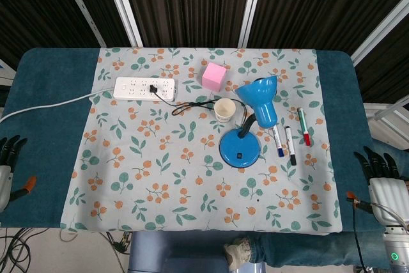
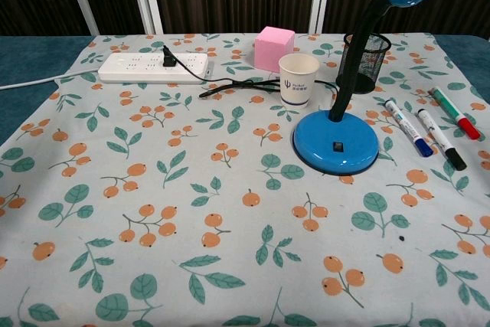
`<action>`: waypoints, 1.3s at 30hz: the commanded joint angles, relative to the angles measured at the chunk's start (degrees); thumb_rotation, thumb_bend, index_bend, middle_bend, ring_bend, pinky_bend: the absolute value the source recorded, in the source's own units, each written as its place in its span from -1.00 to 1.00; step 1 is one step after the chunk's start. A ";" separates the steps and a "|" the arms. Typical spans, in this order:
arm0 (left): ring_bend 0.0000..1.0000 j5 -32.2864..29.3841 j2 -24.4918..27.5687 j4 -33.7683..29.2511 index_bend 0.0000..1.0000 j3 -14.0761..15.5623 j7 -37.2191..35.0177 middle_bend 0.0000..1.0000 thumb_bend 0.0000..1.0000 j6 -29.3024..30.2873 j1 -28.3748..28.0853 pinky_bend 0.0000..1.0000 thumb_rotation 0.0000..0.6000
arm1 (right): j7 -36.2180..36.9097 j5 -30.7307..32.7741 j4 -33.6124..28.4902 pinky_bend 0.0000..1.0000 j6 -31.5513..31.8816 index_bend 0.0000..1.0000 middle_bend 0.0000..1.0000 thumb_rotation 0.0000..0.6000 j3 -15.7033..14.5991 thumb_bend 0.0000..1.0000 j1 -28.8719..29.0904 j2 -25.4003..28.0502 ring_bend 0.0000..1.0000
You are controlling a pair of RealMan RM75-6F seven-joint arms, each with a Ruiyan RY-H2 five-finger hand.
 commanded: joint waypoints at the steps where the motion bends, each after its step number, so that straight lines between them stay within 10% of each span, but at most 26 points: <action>1: -1.00 -0.09 -0.01 0.00 -0.81 -0.01 0.02 -0.88 -0.44 -0.06 -0.01 -0.74 1.00 | 0.05 0.03 -0.02 -0.98 -0.06 -0.75 -0.87 1.00 -0.02 -0.52 0.00 0.05 -0.81; 25: -1.00 0.06 0.18 -0.04 -0.81 -0.47 -0.75 -0.88 -0.44 1.15 0.38 -0.73 1.00 | 2.67 -1.97 -0.36 -0.90 -1.38 -0.75 -0.87 1.00 -1.10 -0.52 0.54 1.29 -0.78; 30: -1.00 -0.40 0.41 0.19 -0.81 -0.92 -2.05 -0.88 -0.44 1.68 0.65 -0.73 1.00 | 5.67 -4.88 -0.52 -0.58 -2.31 -0.75 -0.74 1.00 -2.44 -0.52 1.21 1.45 -0.49; 39: -1.00 -0.30 0.88 0.45 -0.81 -0.90 -3.42 -0.88 -0.44 1.68 0.84 -0.73 1.00 | 7.30 -6.81 -0.88 -0.15 -8.24 -0.75 0.13 1.00 -2.72 -0.38 5.43 1.85 0.40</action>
